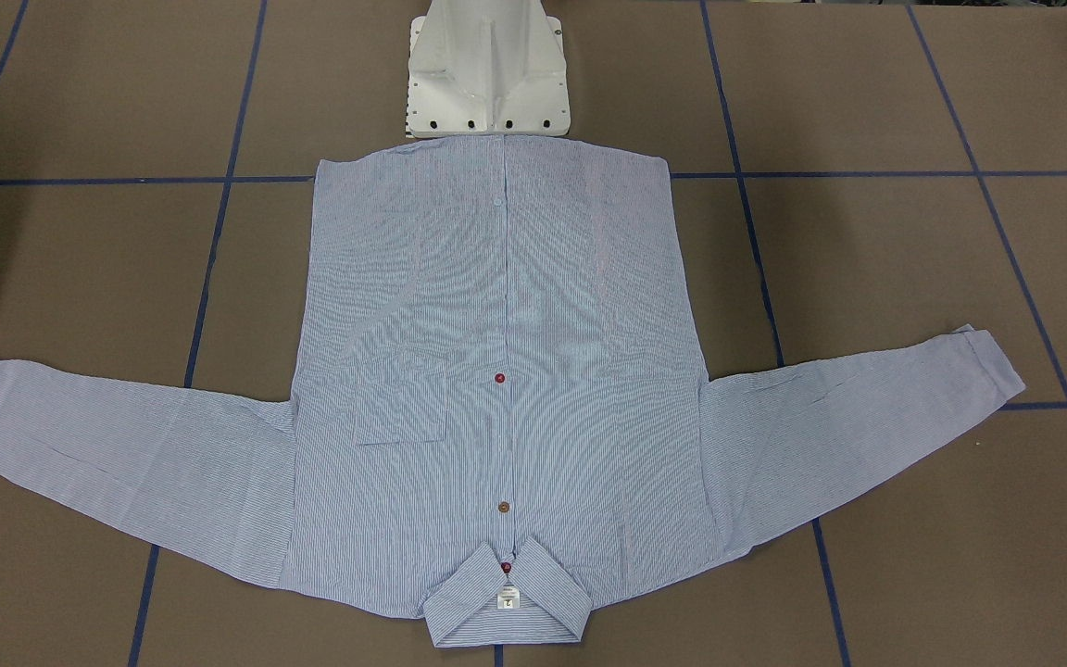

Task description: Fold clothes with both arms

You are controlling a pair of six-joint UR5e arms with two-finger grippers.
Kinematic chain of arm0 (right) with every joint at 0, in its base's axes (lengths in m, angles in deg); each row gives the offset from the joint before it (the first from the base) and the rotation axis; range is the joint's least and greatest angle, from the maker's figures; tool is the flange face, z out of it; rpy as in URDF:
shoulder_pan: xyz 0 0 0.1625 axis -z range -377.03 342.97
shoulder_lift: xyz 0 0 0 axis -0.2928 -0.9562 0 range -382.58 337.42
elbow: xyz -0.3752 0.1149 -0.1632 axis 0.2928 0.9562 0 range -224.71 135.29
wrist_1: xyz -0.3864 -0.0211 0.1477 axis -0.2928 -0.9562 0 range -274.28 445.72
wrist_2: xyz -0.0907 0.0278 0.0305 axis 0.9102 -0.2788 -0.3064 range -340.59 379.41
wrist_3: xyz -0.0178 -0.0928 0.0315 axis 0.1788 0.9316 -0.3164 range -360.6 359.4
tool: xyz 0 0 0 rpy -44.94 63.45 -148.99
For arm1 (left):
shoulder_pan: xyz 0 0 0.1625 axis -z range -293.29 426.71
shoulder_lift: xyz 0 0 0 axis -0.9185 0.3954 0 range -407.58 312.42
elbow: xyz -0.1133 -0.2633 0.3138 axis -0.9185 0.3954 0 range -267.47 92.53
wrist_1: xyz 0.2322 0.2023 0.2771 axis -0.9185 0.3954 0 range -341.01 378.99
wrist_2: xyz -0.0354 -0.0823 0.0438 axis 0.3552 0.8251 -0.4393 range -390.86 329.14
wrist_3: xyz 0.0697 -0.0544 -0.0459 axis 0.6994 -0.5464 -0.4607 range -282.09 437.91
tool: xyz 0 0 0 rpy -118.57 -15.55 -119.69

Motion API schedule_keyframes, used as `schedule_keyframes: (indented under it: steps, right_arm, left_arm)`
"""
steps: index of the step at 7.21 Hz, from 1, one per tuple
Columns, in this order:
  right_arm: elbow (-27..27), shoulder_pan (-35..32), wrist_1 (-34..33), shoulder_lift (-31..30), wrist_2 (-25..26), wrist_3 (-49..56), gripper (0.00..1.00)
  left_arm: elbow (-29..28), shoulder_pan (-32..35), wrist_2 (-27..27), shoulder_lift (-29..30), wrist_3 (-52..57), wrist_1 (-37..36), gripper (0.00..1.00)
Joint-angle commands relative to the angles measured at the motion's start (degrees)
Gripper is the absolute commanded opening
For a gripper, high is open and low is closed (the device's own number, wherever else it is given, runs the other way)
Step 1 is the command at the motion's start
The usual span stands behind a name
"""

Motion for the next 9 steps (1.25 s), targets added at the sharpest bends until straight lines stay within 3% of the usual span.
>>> schedule_keyframes:
  steps: [1,4,5,7,9]
  right_arm:
    - [-1.38,0.3,0.0,-0.2,-0.26,-0.14,1.0]
    - [-2.52,1.34,-0.09,-0.2,-3.14,-0.23,1.0]
    - [-3.31,2.22,0.09,-0.03,-5.6,-6.93,1.0]
    - [-2.45,8.26,7.69,0.5,-3.88,-17.38,1.0]
    - [-1.65,13.98,16.12,0.59,-2.72,-38.1,0.99]
  left_arm:
    - [1.19,-0.02,0.5,-0.49,0.48,0.05,1.0]
    - [1.38,0.07,0.59,-1.98,0.48,0.84,1.0]
    - [0.42,-0.1,0.59,-1.99,0.39,0.84,1.0]
    - [-0.2,-0.19,0.24,-1.9,0.39,0.93,1.0]
    - [-1.34,-0.28,0.5,-0.94,0.04,0.84,1.0]
